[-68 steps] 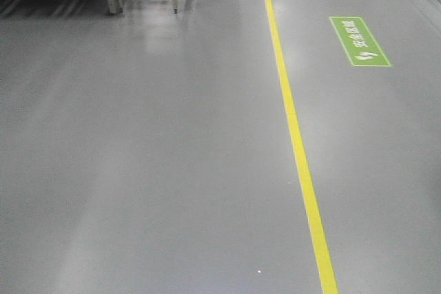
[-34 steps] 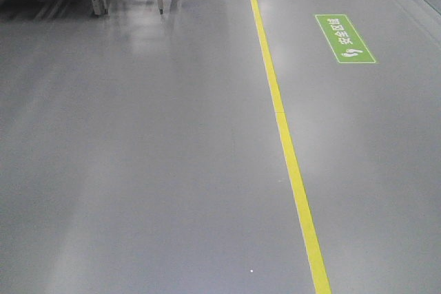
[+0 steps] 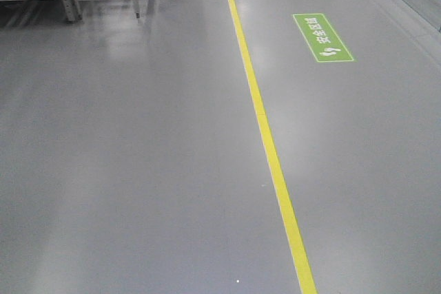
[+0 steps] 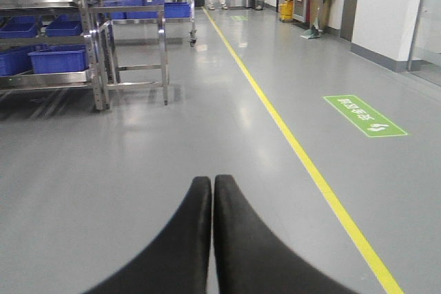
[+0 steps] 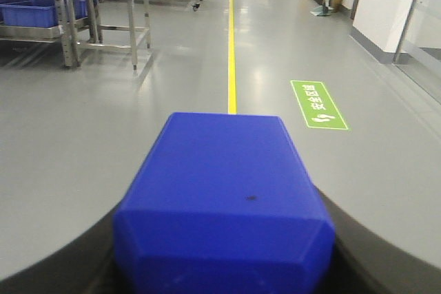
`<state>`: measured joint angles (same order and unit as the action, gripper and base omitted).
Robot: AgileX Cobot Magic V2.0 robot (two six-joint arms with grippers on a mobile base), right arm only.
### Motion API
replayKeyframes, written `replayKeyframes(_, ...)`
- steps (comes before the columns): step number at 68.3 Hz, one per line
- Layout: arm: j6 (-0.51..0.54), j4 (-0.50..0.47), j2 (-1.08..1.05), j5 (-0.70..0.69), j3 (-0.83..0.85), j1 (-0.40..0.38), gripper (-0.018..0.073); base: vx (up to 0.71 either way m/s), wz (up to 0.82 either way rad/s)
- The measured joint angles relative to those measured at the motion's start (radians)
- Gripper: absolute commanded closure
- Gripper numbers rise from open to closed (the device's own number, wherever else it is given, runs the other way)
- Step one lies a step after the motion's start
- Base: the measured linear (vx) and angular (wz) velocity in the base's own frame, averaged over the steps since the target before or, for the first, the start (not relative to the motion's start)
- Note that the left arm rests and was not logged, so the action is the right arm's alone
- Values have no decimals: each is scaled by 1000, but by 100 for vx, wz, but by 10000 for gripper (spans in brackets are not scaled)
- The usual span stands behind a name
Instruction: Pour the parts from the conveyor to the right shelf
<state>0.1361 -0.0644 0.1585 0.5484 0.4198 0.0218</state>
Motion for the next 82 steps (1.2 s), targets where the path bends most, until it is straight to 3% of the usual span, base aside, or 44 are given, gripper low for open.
replayKeyframes(34, 0, 0, 0, 0, 0, 0, 565, 31, -9)
replayKeyframes(82, 0, 0, 0, 0, 0, 0, 565, 50, 4)
